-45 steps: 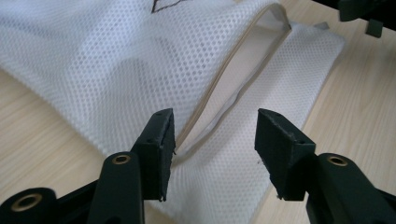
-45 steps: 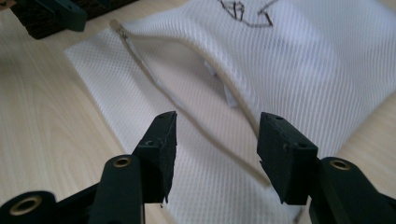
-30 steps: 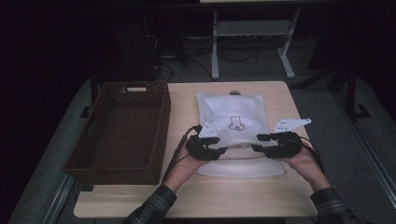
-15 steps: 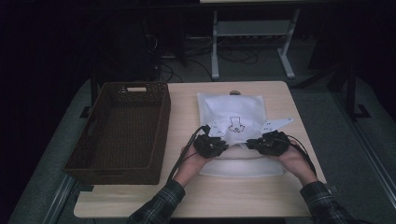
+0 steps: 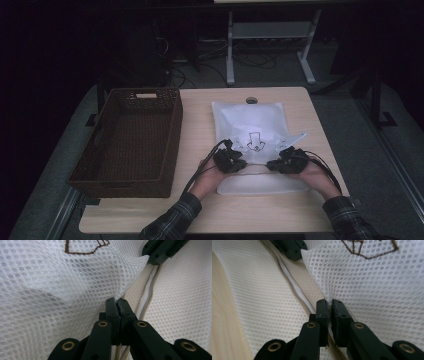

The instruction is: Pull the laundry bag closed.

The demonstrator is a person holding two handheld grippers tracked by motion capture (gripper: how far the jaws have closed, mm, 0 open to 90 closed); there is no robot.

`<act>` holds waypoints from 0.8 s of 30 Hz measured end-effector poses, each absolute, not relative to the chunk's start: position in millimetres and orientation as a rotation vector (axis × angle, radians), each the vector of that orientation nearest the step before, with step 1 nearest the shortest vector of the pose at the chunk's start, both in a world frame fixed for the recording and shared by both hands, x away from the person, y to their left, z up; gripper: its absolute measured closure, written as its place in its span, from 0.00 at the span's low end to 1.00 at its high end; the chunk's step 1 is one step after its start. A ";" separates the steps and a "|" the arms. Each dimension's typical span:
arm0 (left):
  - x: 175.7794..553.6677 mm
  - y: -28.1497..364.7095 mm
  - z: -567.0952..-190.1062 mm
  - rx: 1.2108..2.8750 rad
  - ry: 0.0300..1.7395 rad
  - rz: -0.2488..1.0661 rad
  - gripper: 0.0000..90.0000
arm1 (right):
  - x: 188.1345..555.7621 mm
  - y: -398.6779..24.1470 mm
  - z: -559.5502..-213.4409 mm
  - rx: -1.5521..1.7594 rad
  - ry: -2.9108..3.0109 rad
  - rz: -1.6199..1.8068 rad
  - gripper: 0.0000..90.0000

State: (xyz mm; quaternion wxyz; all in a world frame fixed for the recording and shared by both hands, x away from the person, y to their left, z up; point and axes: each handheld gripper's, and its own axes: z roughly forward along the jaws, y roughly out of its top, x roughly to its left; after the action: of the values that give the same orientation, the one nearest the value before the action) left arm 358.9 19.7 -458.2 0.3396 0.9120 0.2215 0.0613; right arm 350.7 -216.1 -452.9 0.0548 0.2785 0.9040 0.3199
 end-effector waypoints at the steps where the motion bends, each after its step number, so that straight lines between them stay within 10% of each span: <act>1: 359.8 19.8 -460.9 2.377 0.570 0.152 0.97 | 351.5 -217.0 -458.4 0.854 2.762 0.946 0.92; 24: 322.2 84.4 -423.4 2.176 0.682 0.145 0.52 | 337.5 -207.2 -424.6 0.769 2.734 1.193 0.68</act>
State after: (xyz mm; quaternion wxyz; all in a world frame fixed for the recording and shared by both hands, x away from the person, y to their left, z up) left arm 322.2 84.4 -423.4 0.4152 0.8663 0.2716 0.0578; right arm 337.5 -207.2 -424.6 0.0305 0.2496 0.8871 0.3870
